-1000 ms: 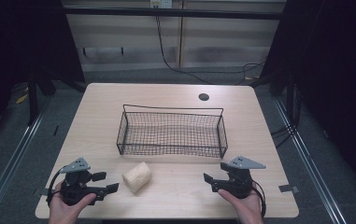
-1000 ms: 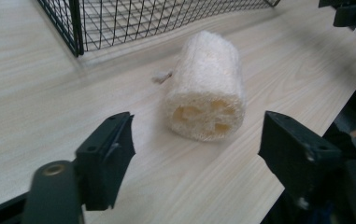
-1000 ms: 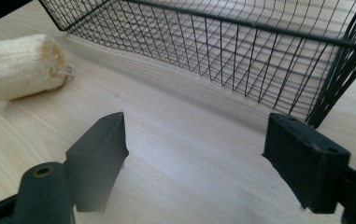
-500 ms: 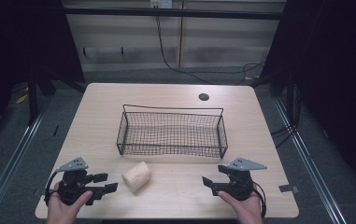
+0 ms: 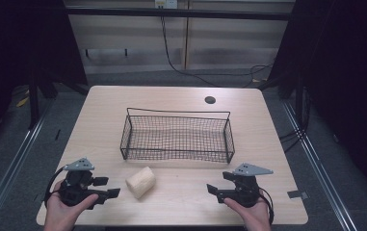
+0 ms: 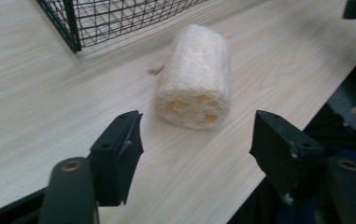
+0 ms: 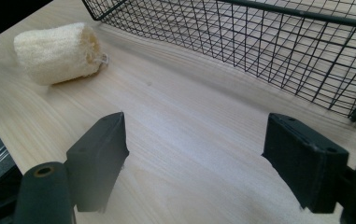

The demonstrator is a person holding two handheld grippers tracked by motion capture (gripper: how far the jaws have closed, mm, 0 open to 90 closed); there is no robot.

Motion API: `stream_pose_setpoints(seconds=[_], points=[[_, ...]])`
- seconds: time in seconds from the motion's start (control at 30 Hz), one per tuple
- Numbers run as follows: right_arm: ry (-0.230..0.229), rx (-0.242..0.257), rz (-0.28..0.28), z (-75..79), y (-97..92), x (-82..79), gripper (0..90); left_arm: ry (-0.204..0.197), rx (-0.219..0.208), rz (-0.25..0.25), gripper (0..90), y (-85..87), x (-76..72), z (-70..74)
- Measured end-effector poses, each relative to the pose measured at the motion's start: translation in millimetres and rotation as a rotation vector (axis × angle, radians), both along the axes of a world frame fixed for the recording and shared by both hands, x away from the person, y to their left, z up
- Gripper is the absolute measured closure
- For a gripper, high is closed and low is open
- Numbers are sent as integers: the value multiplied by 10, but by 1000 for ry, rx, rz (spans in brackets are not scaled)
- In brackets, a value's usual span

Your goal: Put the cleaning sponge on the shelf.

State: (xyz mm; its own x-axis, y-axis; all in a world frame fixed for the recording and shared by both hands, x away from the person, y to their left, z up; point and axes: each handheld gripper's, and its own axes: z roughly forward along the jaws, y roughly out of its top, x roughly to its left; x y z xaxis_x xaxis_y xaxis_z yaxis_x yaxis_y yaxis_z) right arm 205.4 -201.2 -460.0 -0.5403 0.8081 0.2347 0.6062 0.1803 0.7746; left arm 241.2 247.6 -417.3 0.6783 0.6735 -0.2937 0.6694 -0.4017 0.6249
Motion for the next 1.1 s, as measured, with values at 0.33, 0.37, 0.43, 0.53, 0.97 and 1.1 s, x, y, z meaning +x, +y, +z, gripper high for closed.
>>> stream_pose_setpoints(seconds=[0.33, 0.37, 0.43, 0.53, 0.97, 1.1], points=[[16, -11, 24, -13, 19, 13, 209, 24, 49, -39, 228, -139, 85, 102], [19, -11, 25, -14, 22, 13, 209, 28, 58, -42, 225, -157, 94, 112], [21, -9, 26, -16, 26, 18, 209, 33, 57, -53, 213, -187, 108, 137], [32, -10, 25, -18, 32, 40, 192, 29, 78, -77, 213, -252, 130, 194], [37, -15, 34, -24, 45, 36, 200, 72, 157, -185, 225, -484, 297, 369], [43, -17, 33, -26, 48, 41, 200, 98, 179, -185, 212, -543, 358, 389]])
